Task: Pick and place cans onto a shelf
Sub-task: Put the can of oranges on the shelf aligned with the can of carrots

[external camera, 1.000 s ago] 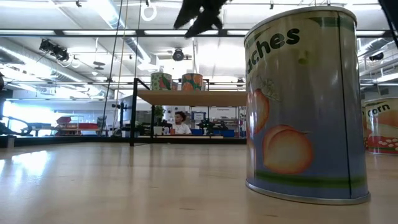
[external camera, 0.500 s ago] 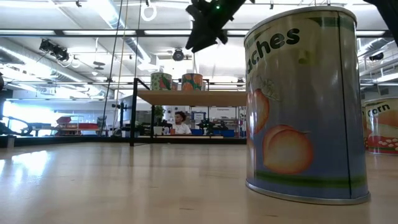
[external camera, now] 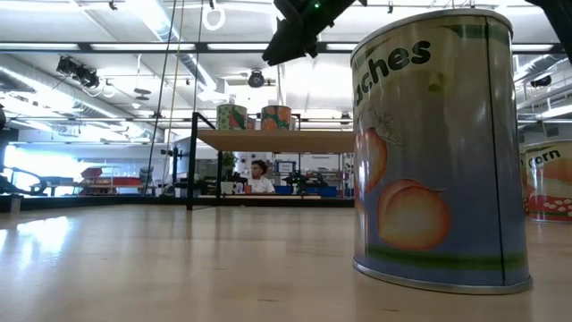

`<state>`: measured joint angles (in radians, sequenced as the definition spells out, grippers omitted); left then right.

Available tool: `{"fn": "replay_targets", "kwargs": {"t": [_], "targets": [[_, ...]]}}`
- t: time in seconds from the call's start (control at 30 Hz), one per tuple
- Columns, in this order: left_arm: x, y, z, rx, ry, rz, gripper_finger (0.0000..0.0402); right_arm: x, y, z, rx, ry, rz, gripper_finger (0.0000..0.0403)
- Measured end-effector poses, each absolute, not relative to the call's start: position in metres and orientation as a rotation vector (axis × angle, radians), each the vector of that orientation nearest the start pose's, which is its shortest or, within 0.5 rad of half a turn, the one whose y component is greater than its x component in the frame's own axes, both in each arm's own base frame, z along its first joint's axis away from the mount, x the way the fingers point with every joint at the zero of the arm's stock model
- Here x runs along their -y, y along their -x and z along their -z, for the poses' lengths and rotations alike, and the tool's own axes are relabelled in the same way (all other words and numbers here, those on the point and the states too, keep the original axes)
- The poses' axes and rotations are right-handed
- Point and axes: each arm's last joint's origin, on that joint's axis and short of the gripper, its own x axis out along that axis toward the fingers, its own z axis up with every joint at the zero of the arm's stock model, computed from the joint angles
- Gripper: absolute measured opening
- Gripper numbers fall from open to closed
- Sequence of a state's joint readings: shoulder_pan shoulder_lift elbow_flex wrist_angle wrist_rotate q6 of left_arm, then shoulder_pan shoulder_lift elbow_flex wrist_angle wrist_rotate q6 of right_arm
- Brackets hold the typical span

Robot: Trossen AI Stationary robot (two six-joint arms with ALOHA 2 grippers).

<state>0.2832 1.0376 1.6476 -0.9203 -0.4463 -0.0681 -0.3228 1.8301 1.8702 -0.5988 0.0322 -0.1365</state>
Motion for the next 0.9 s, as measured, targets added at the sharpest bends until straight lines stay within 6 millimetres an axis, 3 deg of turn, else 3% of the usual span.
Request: {"fn": "replay_targets", "kwargs": {"t": [0.2, 0.43, 0.73, 0.9], "targets": [[-0.049, -0.125, -0.495, -0.262, 0.041, -0.728, 0.0188, 0.13, -0.392, -0.379, -0.56, 0.033, 0.337, 0.0158], [-0.045, -0.111, -0.51, -0.103, 0.054, -0.72, 0.0188, 0.136, -0.387, -0.375, -0.595, -0.027, 0.385, 0.0158], [-0.042, -0.112, -0.507, -0.136, 0.057, -0.62, 0.0188, 0.129, -0.386, -0.391, -0.502, -0.003, 0.368, 0.0158], [-0.043, -0.114, -0.503, -0.182, 0.049, -0.621, 0.0188, 0.147, -0.384, -0.382, -0.544, -0.002, 0.429, 0.0158]]}}
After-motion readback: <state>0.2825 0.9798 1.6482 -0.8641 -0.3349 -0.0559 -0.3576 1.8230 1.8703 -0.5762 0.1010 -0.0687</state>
